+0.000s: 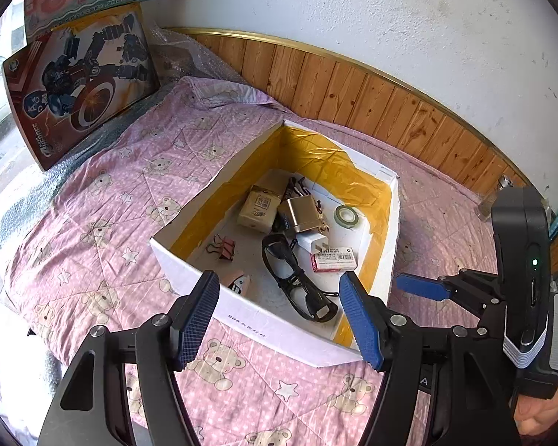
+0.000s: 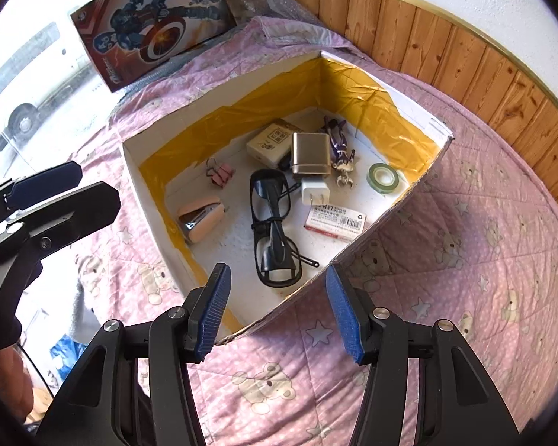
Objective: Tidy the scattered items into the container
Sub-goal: 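Withdraw both grippers up from the box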
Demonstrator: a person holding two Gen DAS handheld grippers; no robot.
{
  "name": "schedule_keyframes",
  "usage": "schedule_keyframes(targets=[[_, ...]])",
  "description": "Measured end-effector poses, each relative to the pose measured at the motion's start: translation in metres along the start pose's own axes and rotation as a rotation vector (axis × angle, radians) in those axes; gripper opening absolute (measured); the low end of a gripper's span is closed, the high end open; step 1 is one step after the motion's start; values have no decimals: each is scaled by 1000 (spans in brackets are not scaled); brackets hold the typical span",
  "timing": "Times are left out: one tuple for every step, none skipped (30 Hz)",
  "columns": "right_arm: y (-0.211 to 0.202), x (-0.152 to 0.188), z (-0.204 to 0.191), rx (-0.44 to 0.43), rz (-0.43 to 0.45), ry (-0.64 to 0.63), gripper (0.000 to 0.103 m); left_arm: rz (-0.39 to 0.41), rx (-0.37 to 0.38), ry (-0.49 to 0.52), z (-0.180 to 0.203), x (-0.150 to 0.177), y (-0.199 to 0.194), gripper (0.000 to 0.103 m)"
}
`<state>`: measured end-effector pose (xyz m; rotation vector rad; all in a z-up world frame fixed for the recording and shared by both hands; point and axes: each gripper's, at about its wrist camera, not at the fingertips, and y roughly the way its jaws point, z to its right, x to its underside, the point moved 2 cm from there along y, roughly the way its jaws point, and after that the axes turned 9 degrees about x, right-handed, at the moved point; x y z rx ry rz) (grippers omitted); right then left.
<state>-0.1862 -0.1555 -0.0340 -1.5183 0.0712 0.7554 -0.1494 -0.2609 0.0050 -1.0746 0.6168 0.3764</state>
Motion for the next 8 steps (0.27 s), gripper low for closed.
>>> schedule_keyframes(targets=[[-4,1,0,2,11,6,57,2,-2,1,1,2,-3,68],[-9,2,-1,5,25,11,57,5,-4,1,1,3,-6,68],[-13,4,-2,8,38,12,57,7,-3,1,2,5,-9,68],[-18,5,-4,11,47,10,57,9,-3,3,3,7,-11,68],[-22,6,-6,15,55,4,57,10,-4,6,4,9,-14,68],[-26,7,-10,20,62,-5,57,12,-3,8,5,11,-16,68],[-30,8,-13,30,70,-17,57,13,-1,7,6,13,-19,68],[-34,9,-16,40,76,-30,57,14,1,7,6,15,-22,68]])
